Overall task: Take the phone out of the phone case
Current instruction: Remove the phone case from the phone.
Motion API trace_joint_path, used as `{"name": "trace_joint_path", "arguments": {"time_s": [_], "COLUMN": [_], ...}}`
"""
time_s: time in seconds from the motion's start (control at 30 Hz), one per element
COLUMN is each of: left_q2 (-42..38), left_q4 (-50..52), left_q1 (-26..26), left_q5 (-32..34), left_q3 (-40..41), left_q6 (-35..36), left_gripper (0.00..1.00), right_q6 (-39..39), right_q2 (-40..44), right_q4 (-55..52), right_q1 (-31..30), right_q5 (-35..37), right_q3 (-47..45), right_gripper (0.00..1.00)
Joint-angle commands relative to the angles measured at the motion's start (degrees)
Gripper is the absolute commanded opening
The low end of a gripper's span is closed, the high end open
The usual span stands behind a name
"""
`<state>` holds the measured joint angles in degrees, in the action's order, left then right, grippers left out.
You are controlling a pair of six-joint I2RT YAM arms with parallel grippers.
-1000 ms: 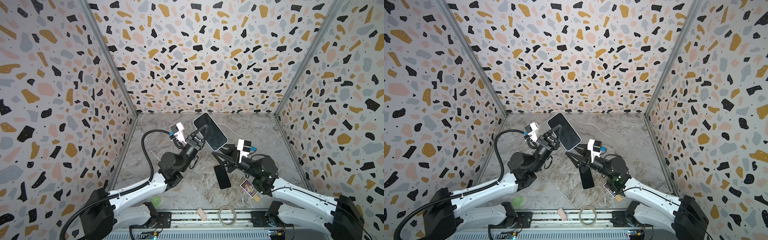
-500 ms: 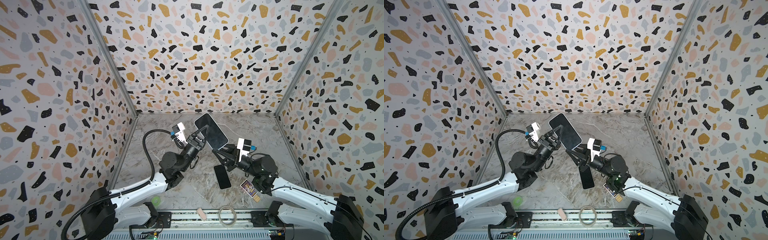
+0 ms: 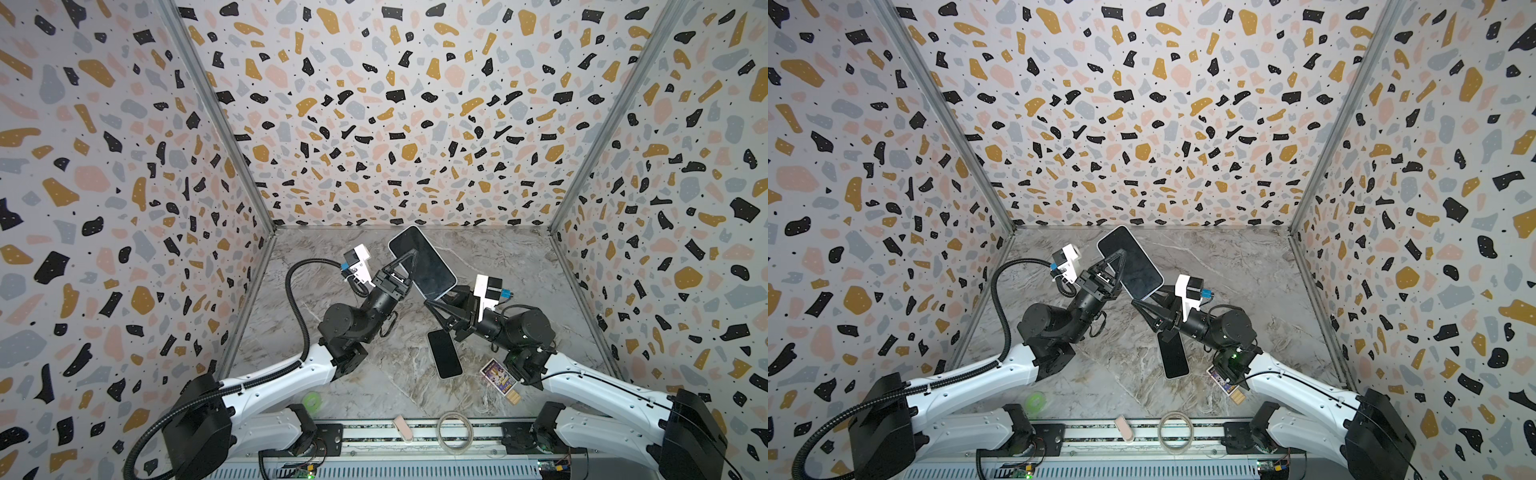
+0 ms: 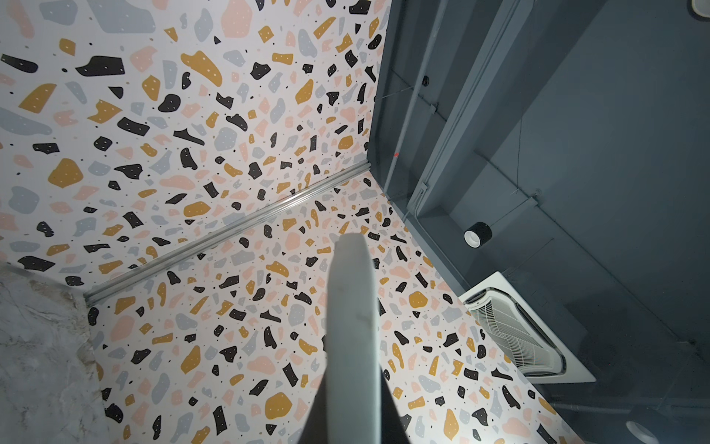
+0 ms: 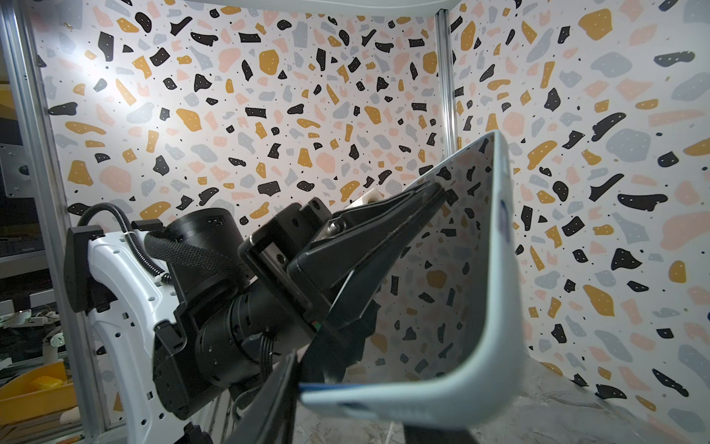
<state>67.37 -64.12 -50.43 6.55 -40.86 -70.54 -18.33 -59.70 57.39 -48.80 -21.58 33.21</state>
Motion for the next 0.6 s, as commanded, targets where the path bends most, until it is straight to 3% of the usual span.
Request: {"name": "trace_joint_path", "arguments": {"time_s": [0.0,0.23,0.57], "left_q2": [-0.9,-0.9,-0.8], "left_q4": [-5.7,-5.8,-5.9], "left_q1": [0.1,0.1,0.1], "left_q5": [0.1,0.1,-0.6], "left_q3": [-0.4,-0.4,-0.1], "left_q6": [0.2,0.1,0.1], "left_gripper": [0.00,0.00,0.00], "right_q6": [0.1,-0.1,-0.4], "right_q2": [0.0,-0.5,-0.2], "right_q4": [1.4,1.9,1.9], "right_q1": [0.2,0.2,0.2], "right_q5": [-1.2,-1.3,-0.2], "right_q3": [1.0,0.6,1.3], "right_gripper": [0.45,0.42,0.23]}}
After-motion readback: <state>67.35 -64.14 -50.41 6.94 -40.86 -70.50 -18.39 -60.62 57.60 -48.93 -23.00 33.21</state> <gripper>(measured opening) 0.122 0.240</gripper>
